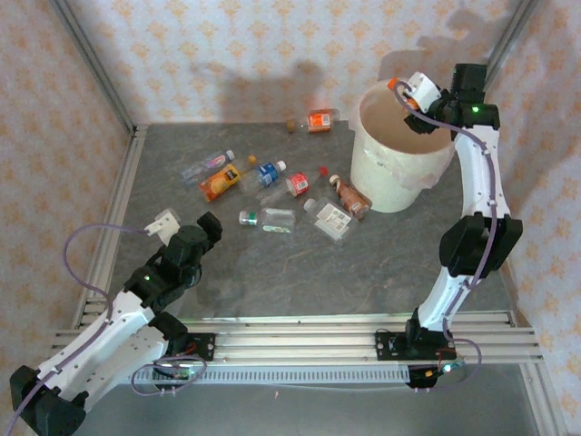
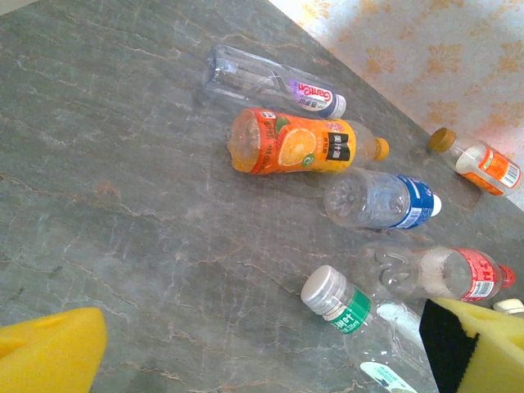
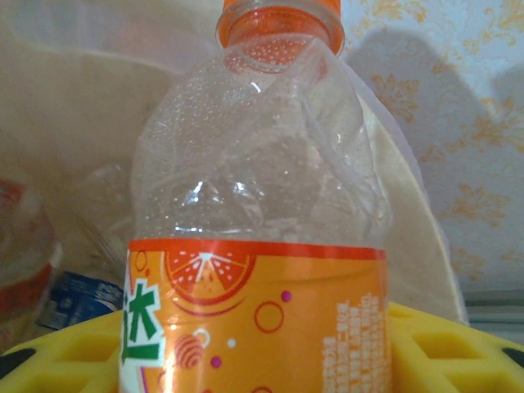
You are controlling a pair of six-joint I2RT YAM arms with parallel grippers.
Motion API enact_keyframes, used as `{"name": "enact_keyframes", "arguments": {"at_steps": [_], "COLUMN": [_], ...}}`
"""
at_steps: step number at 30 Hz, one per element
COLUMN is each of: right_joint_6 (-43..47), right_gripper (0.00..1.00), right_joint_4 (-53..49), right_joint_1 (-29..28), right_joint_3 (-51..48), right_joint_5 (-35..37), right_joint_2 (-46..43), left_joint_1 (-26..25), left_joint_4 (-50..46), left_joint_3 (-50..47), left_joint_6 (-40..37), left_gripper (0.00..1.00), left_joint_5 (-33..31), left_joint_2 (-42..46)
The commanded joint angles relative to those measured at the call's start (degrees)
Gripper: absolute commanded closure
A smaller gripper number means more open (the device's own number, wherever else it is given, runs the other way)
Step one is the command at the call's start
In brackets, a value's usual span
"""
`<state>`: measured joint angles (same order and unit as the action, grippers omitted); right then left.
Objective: Put the plastic bottles in the bin
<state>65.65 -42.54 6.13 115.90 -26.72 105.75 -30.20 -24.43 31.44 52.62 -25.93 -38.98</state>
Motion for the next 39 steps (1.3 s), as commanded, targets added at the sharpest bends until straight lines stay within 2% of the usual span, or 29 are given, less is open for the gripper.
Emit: {"name": "enact_keyframes", "arguments": {"at_steps": [1,6,9,10,12,15,17,20,24,26,28,31,33,35,39], "right_joint_6": [7.55,11.96,12.58,12.81,10.67,4.99,0.27,-11.40,-31.10,-40.27,-49.50,-62.57,-69.58,-73.59,-77.88], "right_gripper": [0.46,0.32,0.25,0.21,0.00,0.01,0.01,0.01,0.01,0.01,0.01,0.01,0.01,0.01,0.01], "right_joint_4": [4.30,9.22,16.70,20.04,23.34,25.14,30.34,40.09,41.93,41.90,42.41,44.98,47.23,48.16,44.96], "right_joint_1": [-0.42,-1.44,-2.46,-2.76,-2.88,-3.10,-3.31,-3.81,-3.94,-4.10,-4.44,-4.47,-4.52,-4.47,-4.98], "right_joint_3": [-0.83,-1.26,-4.15,-5.59,-7.76,-10.94,-16.16,-23.29,-28.27,-30.80,-34.48,-41.87,-46.81,-49.98,-52.16], "right_joint_5": [5.29,8.14,11.31,12.09,12.02,10.09,8.56,10.18,7.30,4.43,3.46,4.80,4.05,-0.47,-7.11], "right_joint_2": [1.61,2.79,1.62,0.83,-0.65,-4.44,-8.52,-14.27,-23.05,-27.62,-32.74,-40.57,-44.97,-47.92,-51.06], "left_joint_1": [0.75,0.74,0.75,0.73,0.79,0.97,1.27,2.65,6.88,8.28,9.19,10.10,13.08,17.30,25.36], "left_joint_4": [-1.12,-1.51,-1.68,-1.70,-1.52,-0.74,-0.54,-0.54,-1.55,-2.50,-5.21,-10.90,-12.95,-15.44,-18.50], "left_joint_3": [1.51,2.19,2.31,2.21,2.15,2.59,3.62,6.61,13.51,18.19,25.07,33.93,38.10,42.69,53.13], "left_joint_6": [0.19,-0.09,-0.27,-0.23,-0.22,-0.49,0.03,0.96,-1.05,-6.08,-16.71,-28.79,-32.86,-34.68,-40.36], "left_gripper": [0.00,0.00,0.00,0.00,0.00,0.00,0.00,0.00,0.00,0.00,0.00,0.00,0.00,0.00,0.00], "left_joint_5": [-1.24,-1.81,-1.71,-1.69,-1.39,0.19,1.40,4.35,11.03,12.54,12.78,5.09,4.85,8.40,21.93], "left_joint_2": [0.10,-0.20,-0.06,0.00,-0.06,-0.99,-2.70,-7.19,-16.22,-21.24,-27.28,-35.92,-40.74,-45.33,-54.98]}}
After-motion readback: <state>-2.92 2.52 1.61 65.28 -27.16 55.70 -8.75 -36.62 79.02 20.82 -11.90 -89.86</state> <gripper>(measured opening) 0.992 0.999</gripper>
